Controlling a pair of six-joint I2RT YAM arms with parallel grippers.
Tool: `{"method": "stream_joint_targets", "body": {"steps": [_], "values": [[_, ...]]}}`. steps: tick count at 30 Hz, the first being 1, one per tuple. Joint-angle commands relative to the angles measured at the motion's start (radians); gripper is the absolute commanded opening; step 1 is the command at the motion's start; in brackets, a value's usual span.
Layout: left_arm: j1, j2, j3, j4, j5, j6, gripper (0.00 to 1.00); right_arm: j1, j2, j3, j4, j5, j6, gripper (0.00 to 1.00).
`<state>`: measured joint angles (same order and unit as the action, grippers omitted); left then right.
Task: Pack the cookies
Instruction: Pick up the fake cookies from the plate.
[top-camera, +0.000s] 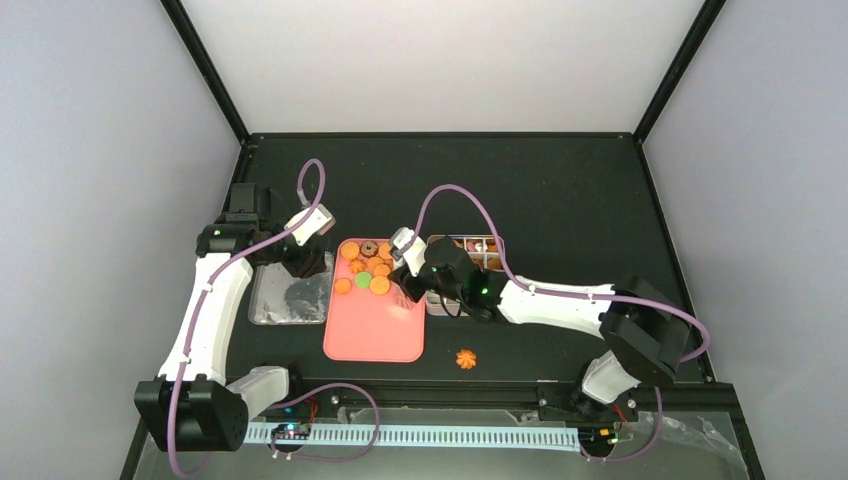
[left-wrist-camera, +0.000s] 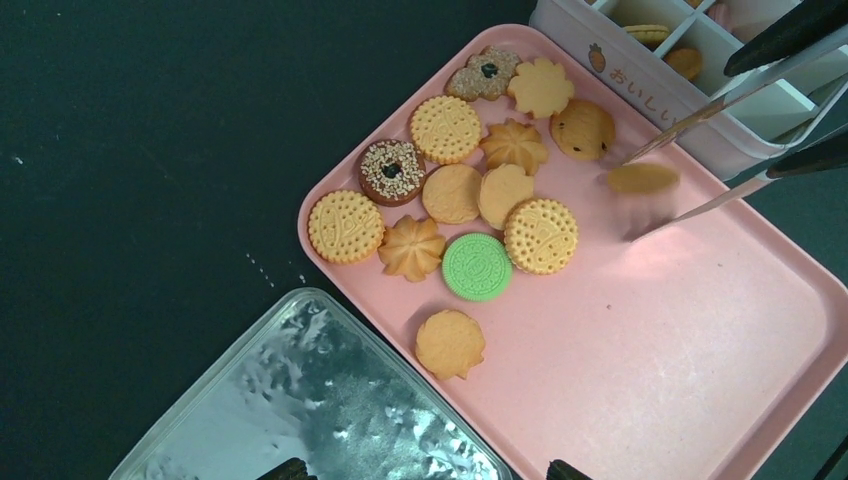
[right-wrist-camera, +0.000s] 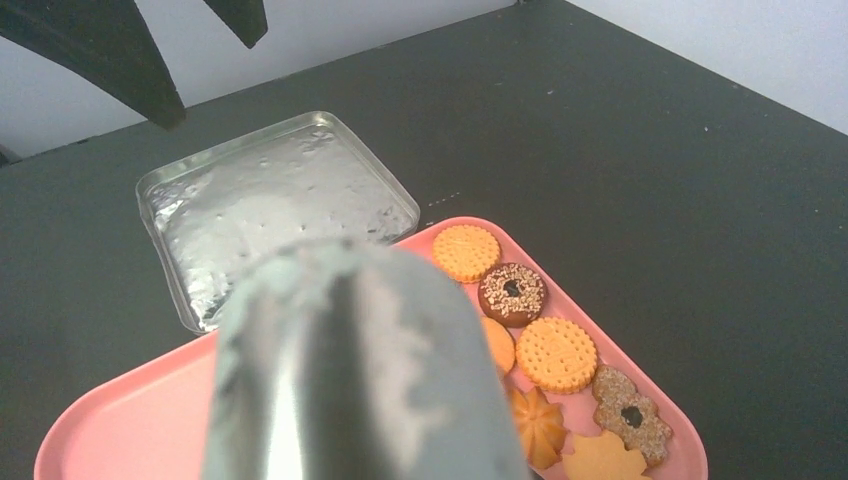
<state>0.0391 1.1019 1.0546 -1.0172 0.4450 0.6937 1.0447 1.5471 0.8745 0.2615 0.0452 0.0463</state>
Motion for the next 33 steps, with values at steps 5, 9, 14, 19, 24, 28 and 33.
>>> {"method": "stream_joint_targets", "body": {"steps": [5, 9, 14, 19, 24, 28, 33], "values": [[0.006, -0.006, -0.007, 0.023, 0.000, -0.023, 0.61, 0.008, 0.012, -0.016, 0.043, 0.000, 0.040, 0.30], [0.006, -0.020, -0.024, 0.035, 0.006, -0.029, 0.61, 0.007, -0.008, -0.013, 0.011, 0.003, 0.054, 0.19], [0.006, -0.029, -0.044, 0.053, 0.009, -0.038, 0.60, 0.007, -0.050, 0.008, -0.027, 0.014, 0.062, 0.06], [0.006, -0.031, -0.050, 0.063, -0.002, -0.042, 0.59, 0.008, -0.085, 0.039, -0.057, 0.018, 0.072, 0.01], [0.008, -0.037, -0.060, 0.071, -0.002, -0.043, 0.59, 0.008, -0.111, 0.056, -0.069, 0.012, 0.079, 0.01], [0.014, -0.038, -0.061, 0.076, -0.004, -0.040, 0.59, 0.005, -0.151, 0.064, -0.079, 0.018, 0.084, 0.01], [0.022, -0.029, -0.057, 0.093, -0.002, -0.040, 0.59, -0.029, -0.260, 0.064, -0.140, 0.063, 0.091, 0.01]]}}
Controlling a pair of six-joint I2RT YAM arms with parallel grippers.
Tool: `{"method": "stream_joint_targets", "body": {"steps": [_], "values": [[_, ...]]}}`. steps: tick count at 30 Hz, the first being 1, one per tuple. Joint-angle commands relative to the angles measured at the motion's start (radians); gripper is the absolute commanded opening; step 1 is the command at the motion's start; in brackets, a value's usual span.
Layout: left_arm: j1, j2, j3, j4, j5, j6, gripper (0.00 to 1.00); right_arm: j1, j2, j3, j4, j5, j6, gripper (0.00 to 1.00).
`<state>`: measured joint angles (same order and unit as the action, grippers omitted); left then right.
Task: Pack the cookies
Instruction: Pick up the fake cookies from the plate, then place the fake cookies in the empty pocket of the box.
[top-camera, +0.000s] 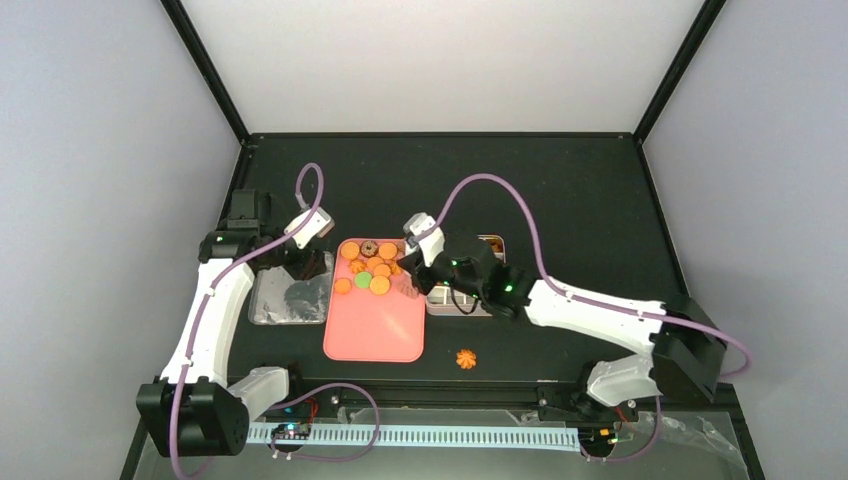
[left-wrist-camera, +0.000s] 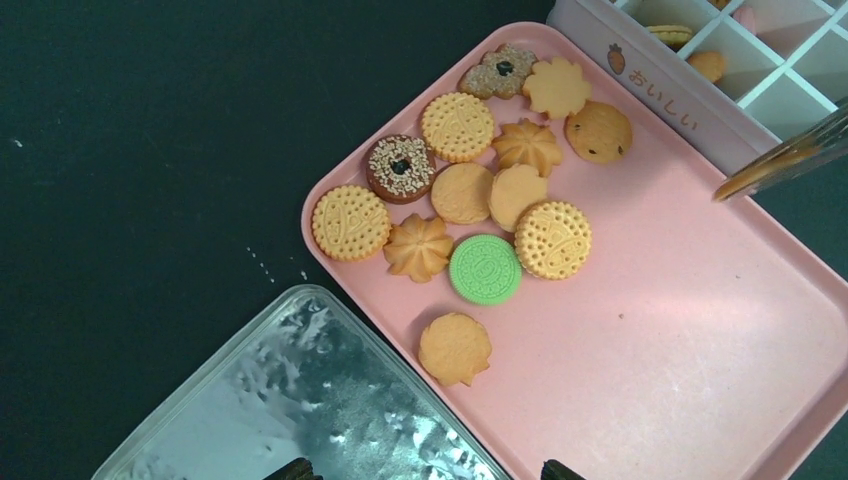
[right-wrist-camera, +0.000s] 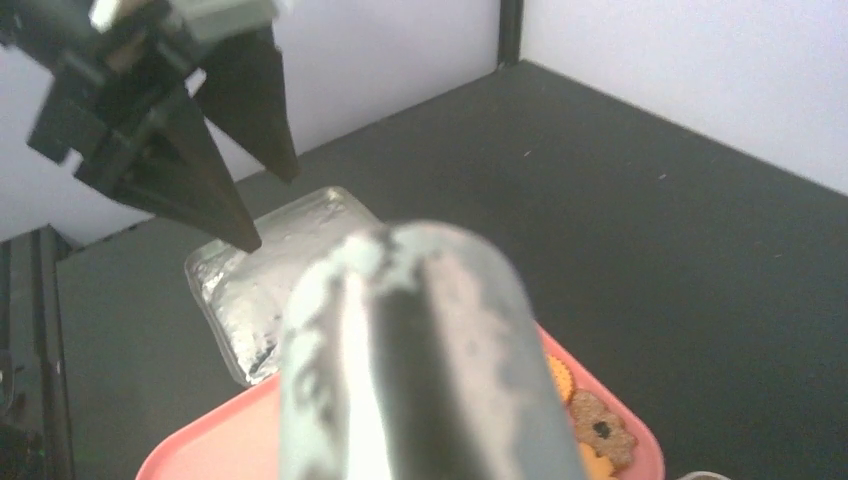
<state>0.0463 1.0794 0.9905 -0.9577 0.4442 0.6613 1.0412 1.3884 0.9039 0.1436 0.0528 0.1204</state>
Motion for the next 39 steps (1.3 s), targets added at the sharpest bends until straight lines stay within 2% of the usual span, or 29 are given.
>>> {"method": "stream_joint_targets", "body": {"steps": [1, 8, 14, 21, 27, 31, 33, 39], "values": [[0.017, -0.002, 0.005, 0.038, 0.000, -0.008, 0.59, -0.042, -0.131, 0.032, -0.041, 0.066, 0.020, 0.01], [0.029, 0.054, 0.003, 0.088, 0.010, -0.012, 0.59, -0.190, -0.361, -0.019, -0.201, 0.139, 0.015, 0.01], [0.036, 0.105, 0.008, 0.126, 0.027, -0.019, 0.59, -0.264, -0.455, -0.048, -0.319, 0.196, 0.010, 0.01], [0.036, 0.151, 0.022, 0.127, 0.067, -0.018, 0.59, -0.276, -0.470, -0.097, -0.380, 0.236, 0.032, 0.01], [0.033, 0.195, 0.048, 0.050, 0.132, 0.055, 0.57, -0.282, -0.440, -0.093, -0.428, 0.253, 0.021, 0.01], [0.029, 0.229, 0.035, 0.066, 0.144, 0.094, 0.57, -0.285, -0.425, -0.092, -0.428, 0.254, 0.017, 0.01], [0.028, 0.240, 0.035, 0.082, 0.154, 0.090, 0.57, -0.286, -0.415, -0.096, -0.423, 0.251, 0.019, 0.03], [0.028, 0.266, 0.048, 0.103, 0.195, 0.062, 0.57, -0.287, -0.401, -0.095, -0.397, 0.260, 0.009, 0.15]]}}
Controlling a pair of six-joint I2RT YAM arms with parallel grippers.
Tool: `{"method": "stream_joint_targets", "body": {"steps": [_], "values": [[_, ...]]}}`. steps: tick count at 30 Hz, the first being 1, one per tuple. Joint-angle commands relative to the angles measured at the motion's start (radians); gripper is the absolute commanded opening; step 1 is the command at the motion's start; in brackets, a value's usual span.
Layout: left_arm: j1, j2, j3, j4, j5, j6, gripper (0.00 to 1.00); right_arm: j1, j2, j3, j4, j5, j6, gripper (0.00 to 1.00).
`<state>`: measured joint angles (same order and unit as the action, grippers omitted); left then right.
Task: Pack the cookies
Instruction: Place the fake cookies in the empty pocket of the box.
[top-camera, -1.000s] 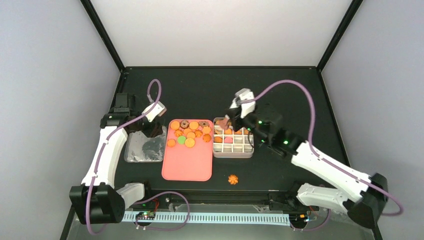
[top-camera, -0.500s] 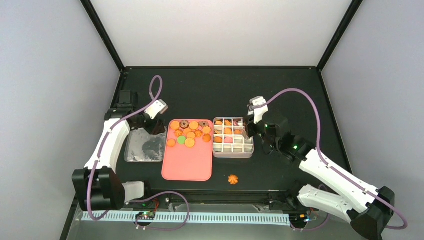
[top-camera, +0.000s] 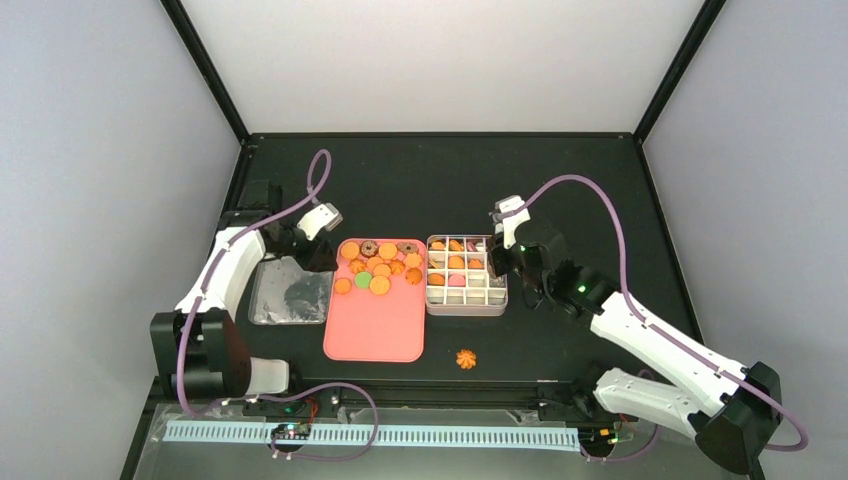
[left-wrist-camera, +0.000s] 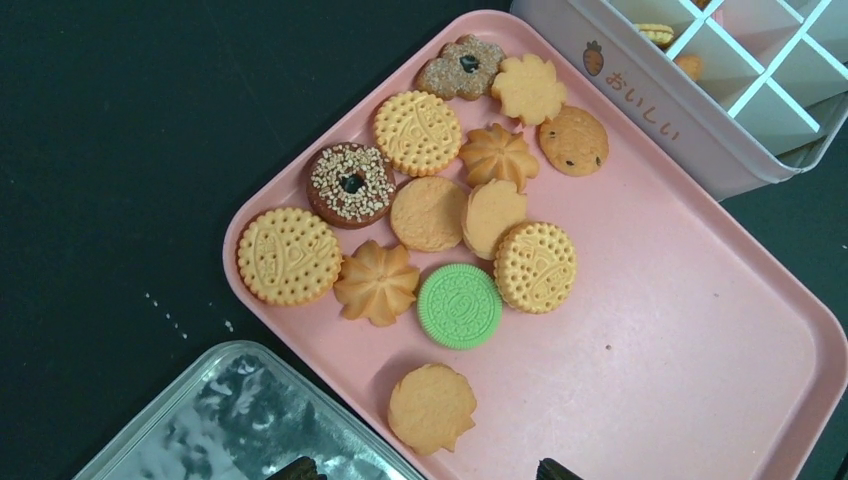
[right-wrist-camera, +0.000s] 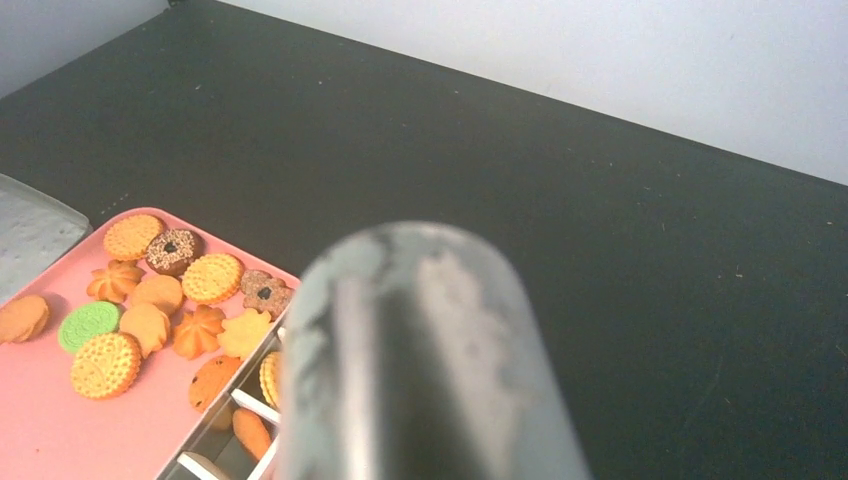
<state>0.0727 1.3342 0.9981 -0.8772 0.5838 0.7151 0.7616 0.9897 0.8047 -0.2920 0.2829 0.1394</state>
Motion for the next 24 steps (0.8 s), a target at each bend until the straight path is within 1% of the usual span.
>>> {"method": "stream_joint_targets", "body": {"steps": [1, 4, 9, 14, 18, 21, 24], "values": [[0.002, 0.012, 0.040, 0.024, 0.057, 0.011, 0.57, -0.008, -0.004, 0.007, 0.042, 0.037, -0.015, 0.18], [0.001, 0.012, 0.040, 0.014, 0.055, 0.021, 0.57, -0.010, -0.005, 0.013, 0.044, 0.040, -0.024, 0.23], [0.001, 0.012, 0.038, -0.017, 0.058, 0.029, 0.56, -0.012, 0.002, 0.016, 0.047, 0.026, -0.021, 0.28], [0.003, 0.000, 0.040, -0.022, 0.049, 0.014, 0.55, -0.012, -0.005, 0.026, 0.047, 0.014, -0.027, 0.26], [0.005, -0.010, 0.042, -0.014, 0.025, -0.009, 0.55, -0.012, -0.011, 0.062, 0.058, -0.057, -0.045, 0.24], [0.011, -0.006, 0.040, -0.013, 0.006, -0.017, 0.54, -0.006, 0.028, 0.107, 0.074, -0.141, -0.042, 0.24], [0.024, -0.006, 0.038, -0.015, 0.000, -0.025, 0.55, 0.028, 0.085, 0.157, 0.117, -0.167, -0.037, 0.25]]}}
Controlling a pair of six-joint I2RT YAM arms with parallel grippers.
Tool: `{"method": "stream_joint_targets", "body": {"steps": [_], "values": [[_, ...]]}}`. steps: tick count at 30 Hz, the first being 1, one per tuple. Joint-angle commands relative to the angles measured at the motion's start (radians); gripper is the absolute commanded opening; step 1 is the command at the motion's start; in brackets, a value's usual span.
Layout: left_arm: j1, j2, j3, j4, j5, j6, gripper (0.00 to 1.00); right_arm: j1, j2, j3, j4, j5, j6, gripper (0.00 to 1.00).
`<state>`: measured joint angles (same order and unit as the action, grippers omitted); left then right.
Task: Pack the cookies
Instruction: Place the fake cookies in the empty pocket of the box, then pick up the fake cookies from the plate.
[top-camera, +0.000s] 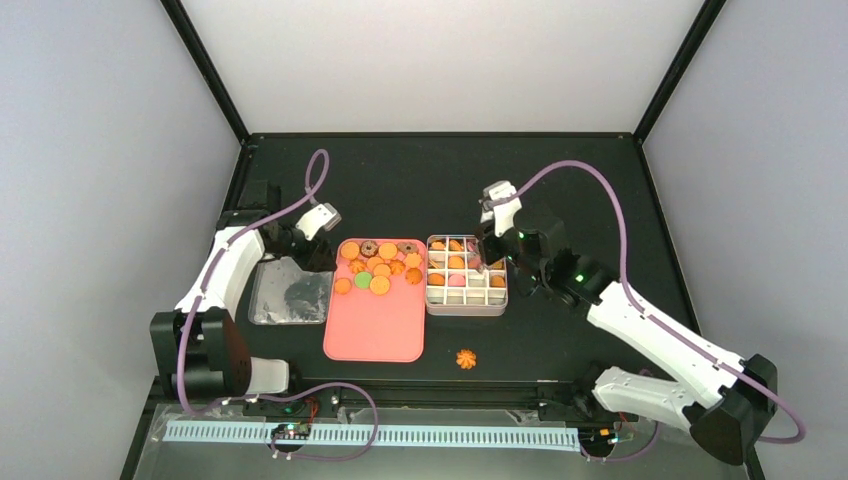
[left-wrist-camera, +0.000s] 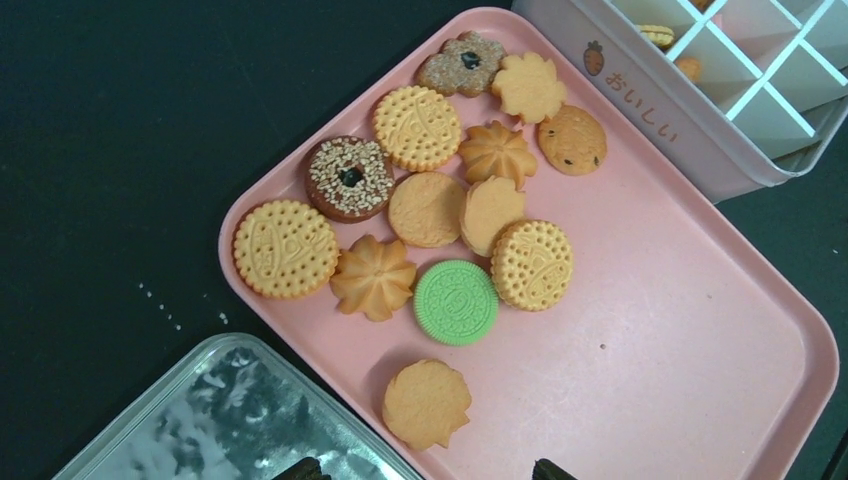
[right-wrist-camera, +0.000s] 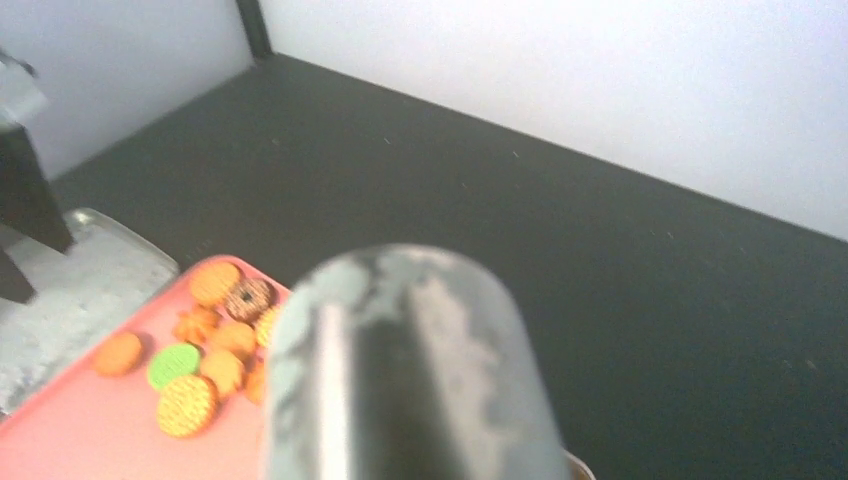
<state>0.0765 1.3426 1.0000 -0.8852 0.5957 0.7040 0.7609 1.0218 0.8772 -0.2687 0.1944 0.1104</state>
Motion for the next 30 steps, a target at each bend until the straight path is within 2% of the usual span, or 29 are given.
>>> {"method": "stream_joint_targets", "body": {"steps": [1, 8, 13, 21, 25, 30], "values": [[0.025, -0.015, 0.035, -0.009, -0.012, -0.014, 0.55, 0.044, 0.079, 0.103, 0.112, -0.087, -0.010, 0.25], [0.066, -0.043, 0.044, -0.027, -0.025, -0.019, 0.57, 0.145, 0.328, 0.284, 0.199, -0.129, -0.041, 0.25], [0.105, -0.079, 0.051, -0.054, -0.047, -0.004, 0.60, 0.163, 0.505, 0.403, 0.238, -0.172, -0.046, 0.25], [0.212, -0.164, 0.040, -0.015, -0.085, 0.005, 0.66, 0.216, 0.688, 0.509, 0.270, -0.229, -0.045, 0.27], [0.266, -0.183, 0.056, 0.013, -0.094, 0.005, 0.85, 0.245, 0.746, 0.522, 0.288, -0.215, -0.051, 0.31], [0.323, -0.145, 0.099, 0.044, -0.066, -0.015, 0.98, 0.245, 0.796, 0.532, 0.298, -0.206, -0.055, 0.34]]}}
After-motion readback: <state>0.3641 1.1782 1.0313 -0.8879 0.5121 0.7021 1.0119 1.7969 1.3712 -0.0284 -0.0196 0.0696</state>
